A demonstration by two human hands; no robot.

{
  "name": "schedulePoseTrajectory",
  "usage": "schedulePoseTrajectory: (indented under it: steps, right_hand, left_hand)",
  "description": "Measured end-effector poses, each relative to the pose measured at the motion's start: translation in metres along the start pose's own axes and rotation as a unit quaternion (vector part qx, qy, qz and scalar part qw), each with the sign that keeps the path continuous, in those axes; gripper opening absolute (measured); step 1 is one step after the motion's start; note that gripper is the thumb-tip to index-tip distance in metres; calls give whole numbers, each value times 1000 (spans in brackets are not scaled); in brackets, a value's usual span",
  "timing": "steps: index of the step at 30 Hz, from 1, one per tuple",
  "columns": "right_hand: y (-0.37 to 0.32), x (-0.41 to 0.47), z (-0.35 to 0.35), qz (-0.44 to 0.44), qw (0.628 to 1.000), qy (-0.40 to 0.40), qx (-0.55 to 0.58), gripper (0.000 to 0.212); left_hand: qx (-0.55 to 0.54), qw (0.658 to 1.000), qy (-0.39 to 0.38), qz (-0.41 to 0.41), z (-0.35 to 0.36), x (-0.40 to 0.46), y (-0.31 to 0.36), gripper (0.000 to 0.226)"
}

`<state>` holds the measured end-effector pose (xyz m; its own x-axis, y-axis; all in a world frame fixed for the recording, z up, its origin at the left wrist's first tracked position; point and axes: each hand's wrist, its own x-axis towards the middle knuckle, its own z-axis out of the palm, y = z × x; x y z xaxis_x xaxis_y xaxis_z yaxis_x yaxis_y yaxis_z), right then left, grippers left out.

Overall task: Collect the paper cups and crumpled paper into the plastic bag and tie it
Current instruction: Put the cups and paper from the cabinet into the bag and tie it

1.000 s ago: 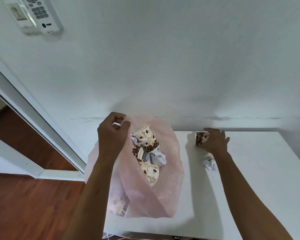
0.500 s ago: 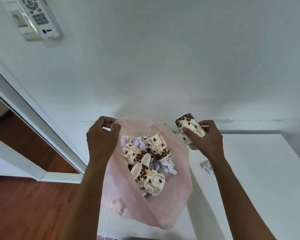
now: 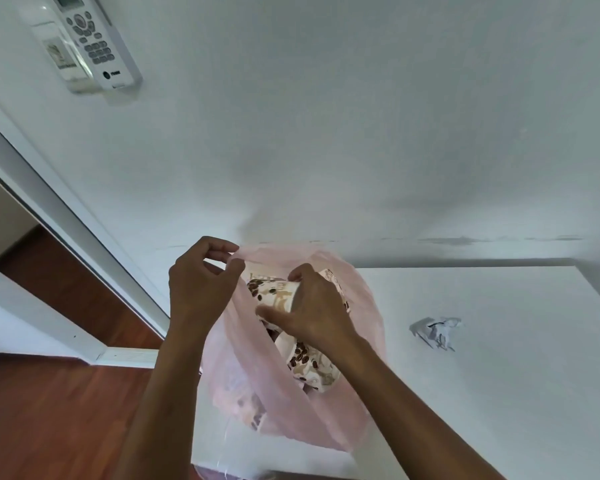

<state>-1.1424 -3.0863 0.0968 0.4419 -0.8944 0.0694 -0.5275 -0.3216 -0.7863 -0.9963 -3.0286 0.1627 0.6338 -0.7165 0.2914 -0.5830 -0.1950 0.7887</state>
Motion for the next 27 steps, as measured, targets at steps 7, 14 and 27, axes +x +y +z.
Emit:
schedulePoseTrajectory:
  steps: [7,14,27]
  right_hand:
    - [-4,21,30,-111,992,-51,27,77]
    - [12,7,1,-108,989,-32,93,38]
    - [92,-55,-83,193,962,-170,-93,39]
  left_hand:
    - [-3,1000,10,-5,4,0,1,16]
    - [-17,1000,15,-3,7,-3,-1,18]
    - [-62,997,32,16,33,-5,-7,7]
